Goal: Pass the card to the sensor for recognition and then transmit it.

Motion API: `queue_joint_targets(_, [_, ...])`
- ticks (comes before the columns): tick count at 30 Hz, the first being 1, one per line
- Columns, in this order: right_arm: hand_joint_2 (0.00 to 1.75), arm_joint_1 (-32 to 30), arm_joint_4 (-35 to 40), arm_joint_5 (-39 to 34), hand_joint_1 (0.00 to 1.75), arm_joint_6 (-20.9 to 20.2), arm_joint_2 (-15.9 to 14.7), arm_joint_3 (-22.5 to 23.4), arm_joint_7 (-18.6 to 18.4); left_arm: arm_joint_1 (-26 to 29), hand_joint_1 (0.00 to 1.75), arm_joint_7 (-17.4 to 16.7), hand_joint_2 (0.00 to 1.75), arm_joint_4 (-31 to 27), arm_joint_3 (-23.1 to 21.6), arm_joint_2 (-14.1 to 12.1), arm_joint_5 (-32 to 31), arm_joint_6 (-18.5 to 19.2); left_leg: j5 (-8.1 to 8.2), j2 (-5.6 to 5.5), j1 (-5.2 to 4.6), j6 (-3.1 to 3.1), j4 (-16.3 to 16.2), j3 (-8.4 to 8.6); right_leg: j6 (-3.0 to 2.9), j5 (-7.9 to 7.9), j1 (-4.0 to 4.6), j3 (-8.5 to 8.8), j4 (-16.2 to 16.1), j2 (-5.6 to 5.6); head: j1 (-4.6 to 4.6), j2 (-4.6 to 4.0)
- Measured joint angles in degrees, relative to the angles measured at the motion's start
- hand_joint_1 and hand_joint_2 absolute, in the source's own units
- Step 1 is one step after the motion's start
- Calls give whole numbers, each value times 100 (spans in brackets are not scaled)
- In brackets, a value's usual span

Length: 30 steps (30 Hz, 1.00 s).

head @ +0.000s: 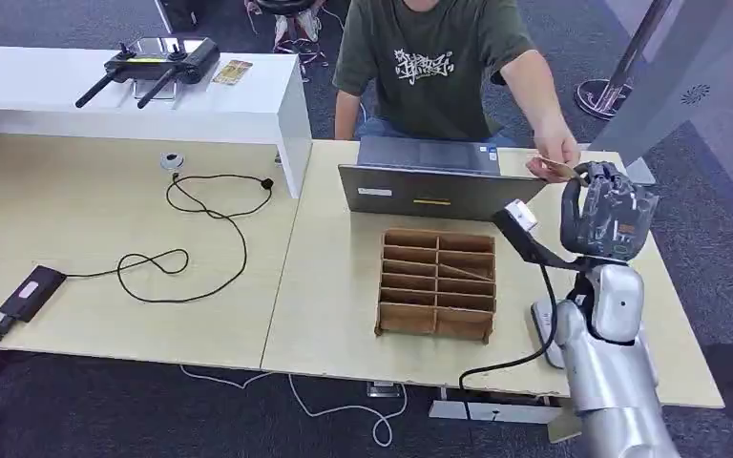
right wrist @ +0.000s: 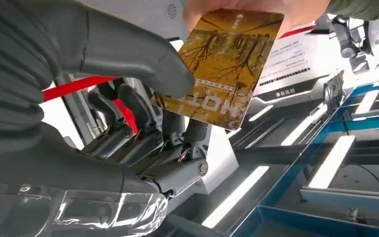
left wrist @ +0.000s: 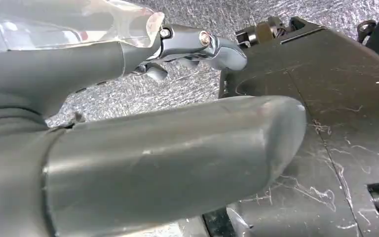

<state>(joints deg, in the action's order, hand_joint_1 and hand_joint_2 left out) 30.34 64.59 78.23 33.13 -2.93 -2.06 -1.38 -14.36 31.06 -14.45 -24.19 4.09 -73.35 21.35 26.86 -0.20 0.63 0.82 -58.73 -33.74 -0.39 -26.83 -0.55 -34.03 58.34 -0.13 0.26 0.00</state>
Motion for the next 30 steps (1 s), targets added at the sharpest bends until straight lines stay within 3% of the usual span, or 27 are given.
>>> queue_joint_targets(11, [175,-154,136,-307,175,-33,-13,164,70,-5,0,17,0,2,-50,-7,7,18,0,-1,0,0,0,-1,0,0,0,0,0,0,0,0])
queue_joint_targets(19, [175,-260,387,-3326,175,-1109,107,505,1132,-4,0,9,0,2,-57,-13,103,0,0,-1,0,0,0,-1,0,0,0,0,1,-1,-2,0])
queue_joint_targets(24, [175,-314,568,-4312,175,-1569,164,760,1272,0,0,-17,0,0,-59,-13,144,-22,0,-1,0,0,0,-2,0,0,0,1,1,-2,0,0])
queue_joint_targets(30, [175,-380,623,-4979,175,-1906,166,973,1233,2,0,-59,0,2,-59,-15,179,-42,0,-1,0,0,0,-2,0,0,0,1,0,-2,0,0])
